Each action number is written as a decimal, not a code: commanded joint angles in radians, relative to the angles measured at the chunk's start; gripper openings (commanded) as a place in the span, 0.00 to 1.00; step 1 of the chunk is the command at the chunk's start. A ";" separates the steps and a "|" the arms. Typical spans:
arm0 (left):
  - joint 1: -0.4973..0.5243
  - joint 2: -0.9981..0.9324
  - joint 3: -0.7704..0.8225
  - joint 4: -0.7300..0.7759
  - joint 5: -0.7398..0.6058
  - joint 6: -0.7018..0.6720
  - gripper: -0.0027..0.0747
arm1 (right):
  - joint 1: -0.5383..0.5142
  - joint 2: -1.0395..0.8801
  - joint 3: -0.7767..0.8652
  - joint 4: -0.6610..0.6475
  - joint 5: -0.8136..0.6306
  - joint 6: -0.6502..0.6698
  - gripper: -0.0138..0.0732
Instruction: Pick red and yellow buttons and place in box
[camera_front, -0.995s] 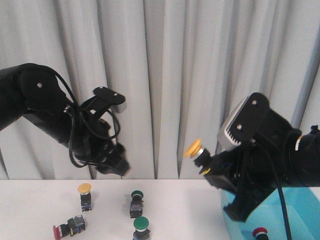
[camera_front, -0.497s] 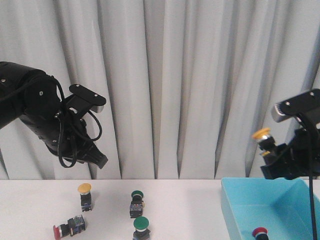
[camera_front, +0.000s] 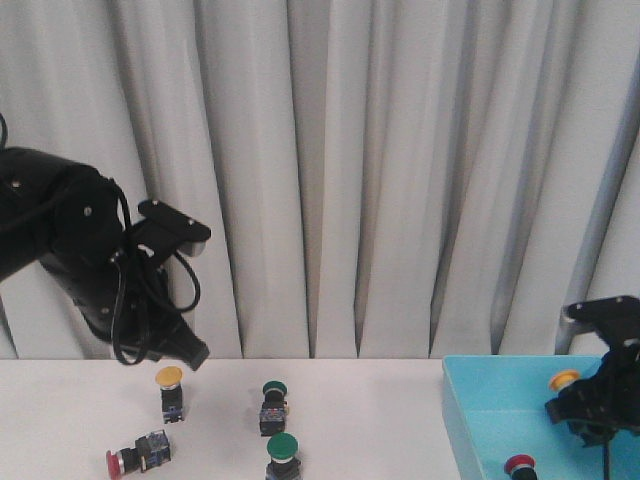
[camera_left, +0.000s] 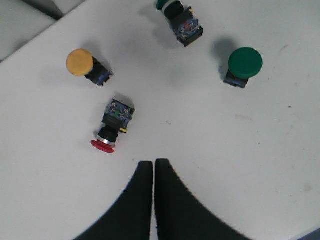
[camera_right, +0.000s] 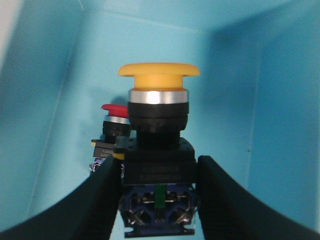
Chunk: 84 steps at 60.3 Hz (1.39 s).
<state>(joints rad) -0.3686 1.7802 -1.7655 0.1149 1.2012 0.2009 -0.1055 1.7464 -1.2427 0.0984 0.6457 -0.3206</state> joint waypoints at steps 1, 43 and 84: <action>-0.001 -0.054 0.013 0.005 -0.055 -0.013 0.03 | -0.004 0.011 -0.027 0.005 -0.057 -0.003 0.19; -0.001 -0.054 0.031 0.005 -0.058 -0.012 0.03 | -0.062 0.154 -0.030 0.018 -0.066 0.046 0.66; -0.001 -0.054 0.031 0.005 -0.109 -0.032 0.03 | -0.061 -0.474 -0.030 0.343 -0.183 -0.233 0.35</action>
<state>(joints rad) -0.3686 1.7791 -1.7084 0.1151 1.1388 0.1826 -0.1602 1.3975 -1.2437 0.3909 0.5164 -0.4837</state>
